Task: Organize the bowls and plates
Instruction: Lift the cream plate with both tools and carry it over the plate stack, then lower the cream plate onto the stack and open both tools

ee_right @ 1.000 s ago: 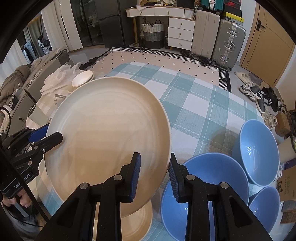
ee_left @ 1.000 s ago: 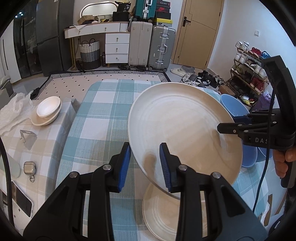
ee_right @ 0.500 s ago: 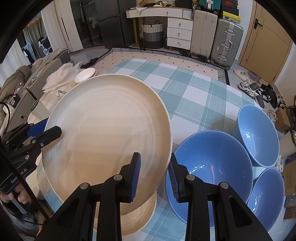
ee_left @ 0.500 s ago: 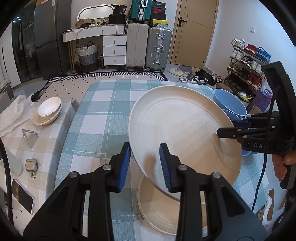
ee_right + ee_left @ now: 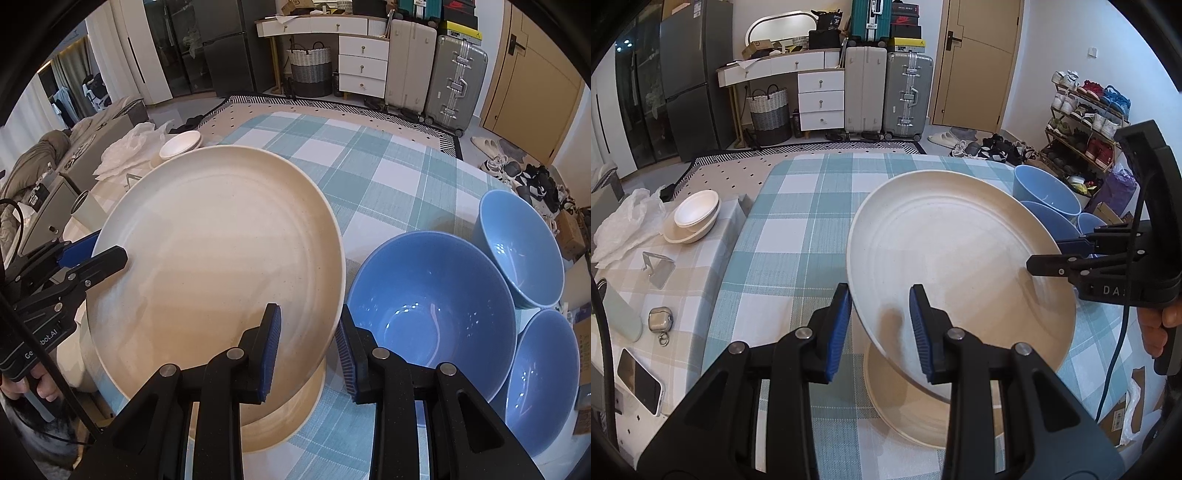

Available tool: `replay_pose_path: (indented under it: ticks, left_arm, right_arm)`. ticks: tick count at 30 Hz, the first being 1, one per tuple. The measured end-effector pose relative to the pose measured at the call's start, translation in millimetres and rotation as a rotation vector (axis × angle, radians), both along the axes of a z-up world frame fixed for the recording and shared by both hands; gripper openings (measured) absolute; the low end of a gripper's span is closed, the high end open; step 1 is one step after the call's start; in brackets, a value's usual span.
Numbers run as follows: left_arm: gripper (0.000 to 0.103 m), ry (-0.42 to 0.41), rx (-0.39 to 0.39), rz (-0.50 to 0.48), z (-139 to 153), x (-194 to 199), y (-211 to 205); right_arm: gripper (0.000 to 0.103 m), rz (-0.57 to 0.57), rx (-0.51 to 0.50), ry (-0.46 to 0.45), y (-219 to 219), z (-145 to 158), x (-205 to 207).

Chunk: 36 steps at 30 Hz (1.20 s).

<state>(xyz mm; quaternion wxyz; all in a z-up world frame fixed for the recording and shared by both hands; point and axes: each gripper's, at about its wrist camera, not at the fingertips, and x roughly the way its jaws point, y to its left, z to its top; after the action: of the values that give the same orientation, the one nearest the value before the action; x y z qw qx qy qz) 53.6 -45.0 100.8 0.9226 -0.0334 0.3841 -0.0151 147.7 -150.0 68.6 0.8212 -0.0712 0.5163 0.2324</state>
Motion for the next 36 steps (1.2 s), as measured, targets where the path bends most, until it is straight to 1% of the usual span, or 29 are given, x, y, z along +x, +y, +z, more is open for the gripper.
replay_pose_path:
  ticks: [9, 15, 23, 36]
  left_arm:
    - [0.029, 0.009, 0.000, 0.003, -8.9, -17.6, -1.2]
    - [0.029, 0.010, 0.011, 0.005, -13.1, -28.5, -1.7]
    - [0.029, 0.022, 0.026, -0.002, -22.2, -41.0, -7.8]
    - [0.029, 0.032, 0.027, -0.011, -36.8, -43.4, -10.4]
  right_arm:
    - [0.031, 0.013, -0.007, 0.000, 0.5, -3.5, -16.4]
    - [0.031, 0.022, -0.004, -0.009, -1.0, -4.0, -30.9]
    - [0.031, 0.027, -0.004, -0.004, -3.6, -12.1, -44.5]
    - [0.031, 0.025, -0.004, 0.008, -6.5, -26.9, -56.4]
